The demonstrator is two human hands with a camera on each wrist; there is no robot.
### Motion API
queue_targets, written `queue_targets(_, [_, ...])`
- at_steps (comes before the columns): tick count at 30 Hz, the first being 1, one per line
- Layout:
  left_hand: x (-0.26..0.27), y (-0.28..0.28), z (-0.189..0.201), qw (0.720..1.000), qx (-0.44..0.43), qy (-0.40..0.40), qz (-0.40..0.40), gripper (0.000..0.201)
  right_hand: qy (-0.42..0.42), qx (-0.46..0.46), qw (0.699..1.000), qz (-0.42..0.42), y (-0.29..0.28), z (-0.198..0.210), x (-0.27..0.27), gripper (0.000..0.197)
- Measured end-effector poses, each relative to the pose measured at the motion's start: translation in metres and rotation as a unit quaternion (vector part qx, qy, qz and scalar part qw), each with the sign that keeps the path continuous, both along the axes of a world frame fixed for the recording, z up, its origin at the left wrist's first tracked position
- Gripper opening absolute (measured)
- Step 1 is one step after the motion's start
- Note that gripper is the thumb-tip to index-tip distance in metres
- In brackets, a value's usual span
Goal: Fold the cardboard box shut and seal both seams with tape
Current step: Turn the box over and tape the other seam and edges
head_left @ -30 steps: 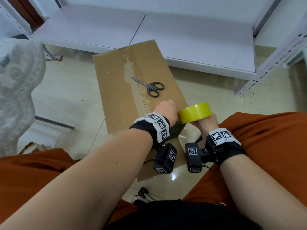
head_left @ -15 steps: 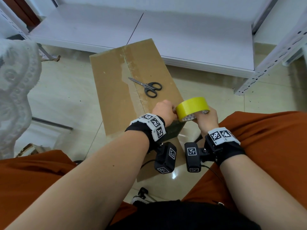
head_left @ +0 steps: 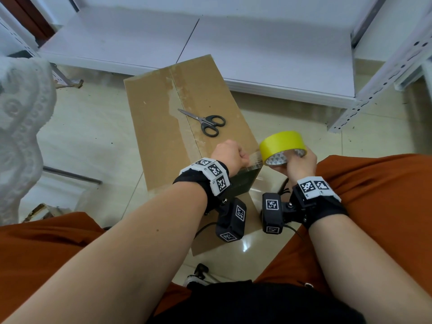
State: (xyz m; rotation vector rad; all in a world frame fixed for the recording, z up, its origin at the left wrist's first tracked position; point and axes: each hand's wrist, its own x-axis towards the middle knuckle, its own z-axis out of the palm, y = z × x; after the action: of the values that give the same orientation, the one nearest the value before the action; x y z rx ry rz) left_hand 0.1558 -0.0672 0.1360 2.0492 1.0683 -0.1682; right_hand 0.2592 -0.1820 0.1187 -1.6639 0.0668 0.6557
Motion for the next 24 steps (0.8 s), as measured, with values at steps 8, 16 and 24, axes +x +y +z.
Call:
queue_targets(8, [0.01, -0.003, 0.001, 0.996, 0.048, 0.065, -0.035, 0.033, 0.106, 0.027, 0.994, -0.017, 0.002, -0.016, 0.008, 0.024])
queue_targets(16, [0.014, -0.01, 0.003, 0.995, 0.083, 0.011, -0.06, 0.011, 0.181, 0.061, 0.982, -0.001, 0.002, -0.028, 0.016, 0.039])
queue_targets(24, [0.015, -0.006, 0.002, 0.999, 0.025, -0.023, -0.007, 0.008, 0.175, 0.092, 0.98, -0.009, 0.005, -0.034, 0.016, 0.043])
